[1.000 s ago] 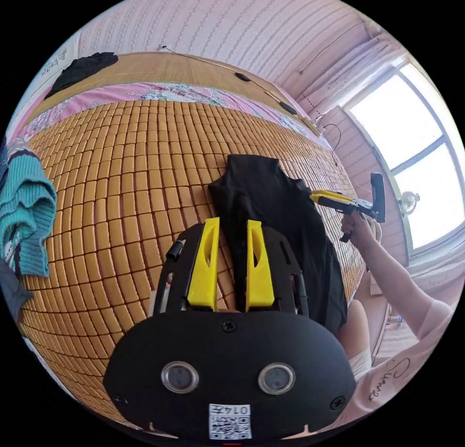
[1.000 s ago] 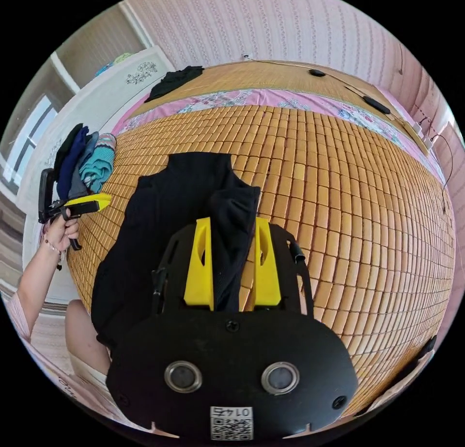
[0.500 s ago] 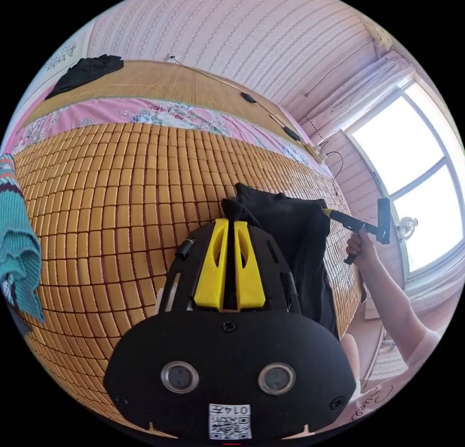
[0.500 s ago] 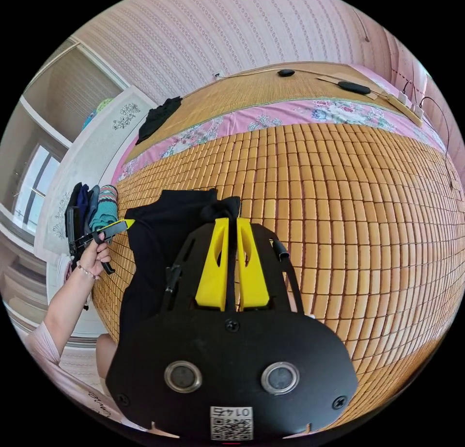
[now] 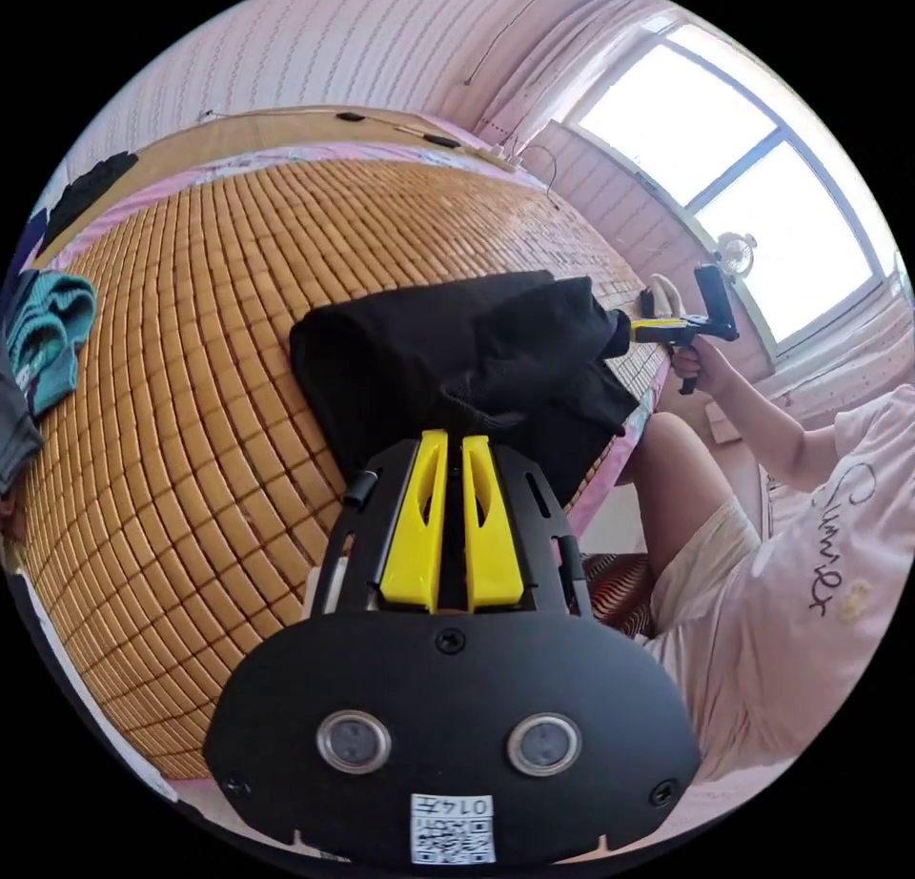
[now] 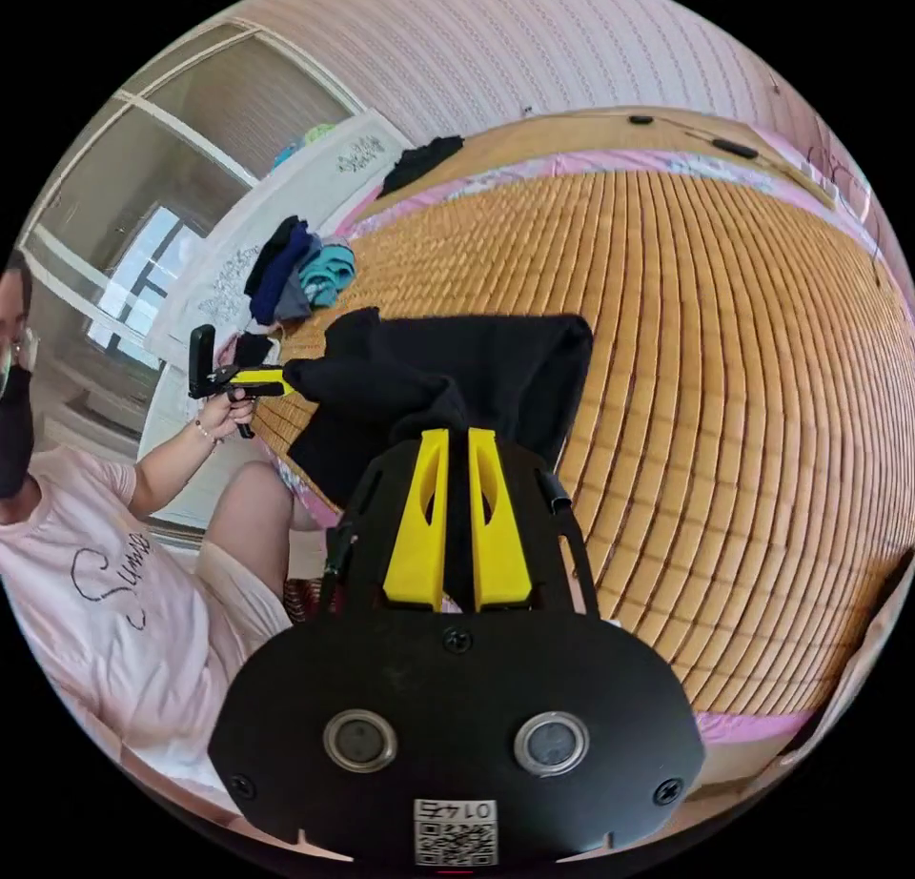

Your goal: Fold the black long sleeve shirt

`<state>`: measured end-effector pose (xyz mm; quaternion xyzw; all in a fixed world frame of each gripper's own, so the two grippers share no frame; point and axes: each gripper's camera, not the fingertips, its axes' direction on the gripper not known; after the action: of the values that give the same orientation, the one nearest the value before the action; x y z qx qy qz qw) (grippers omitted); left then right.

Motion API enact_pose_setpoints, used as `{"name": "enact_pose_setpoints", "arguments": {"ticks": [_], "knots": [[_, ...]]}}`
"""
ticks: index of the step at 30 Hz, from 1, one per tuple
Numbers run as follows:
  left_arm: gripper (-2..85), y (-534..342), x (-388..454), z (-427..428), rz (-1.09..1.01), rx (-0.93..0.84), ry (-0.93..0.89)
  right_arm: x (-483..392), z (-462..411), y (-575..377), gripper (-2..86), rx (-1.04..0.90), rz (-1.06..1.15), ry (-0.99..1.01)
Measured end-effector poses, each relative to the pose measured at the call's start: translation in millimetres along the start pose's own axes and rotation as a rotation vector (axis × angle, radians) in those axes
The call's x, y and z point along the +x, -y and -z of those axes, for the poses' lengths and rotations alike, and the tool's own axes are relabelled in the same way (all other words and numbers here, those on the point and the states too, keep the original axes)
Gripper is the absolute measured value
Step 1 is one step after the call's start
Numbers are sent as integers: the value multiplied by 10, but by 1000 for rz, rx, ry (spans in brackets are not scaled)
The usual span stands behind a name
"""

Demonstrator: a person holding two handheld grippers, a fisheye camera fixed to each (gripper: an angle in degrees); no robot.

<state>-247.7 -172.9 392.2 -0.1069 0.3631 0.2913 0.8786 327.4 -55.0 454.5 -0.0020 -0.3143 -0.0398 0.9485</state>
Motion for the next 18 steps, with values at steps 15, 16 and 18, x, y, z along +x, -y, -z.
{"name": "enact_pose_setpoints", "arguments": {"ticks": [15,16,18], "knots": [[36,298,532,74,-20,67,55,-862,-100,435,52,102,120,-125],[46,407,574,-86,-11,60,64,-906,-200,515,59,79,125,-117],[67,563,587,-378,19,-10,71,-1022,-589,756,76,-10,121,-148]]}}
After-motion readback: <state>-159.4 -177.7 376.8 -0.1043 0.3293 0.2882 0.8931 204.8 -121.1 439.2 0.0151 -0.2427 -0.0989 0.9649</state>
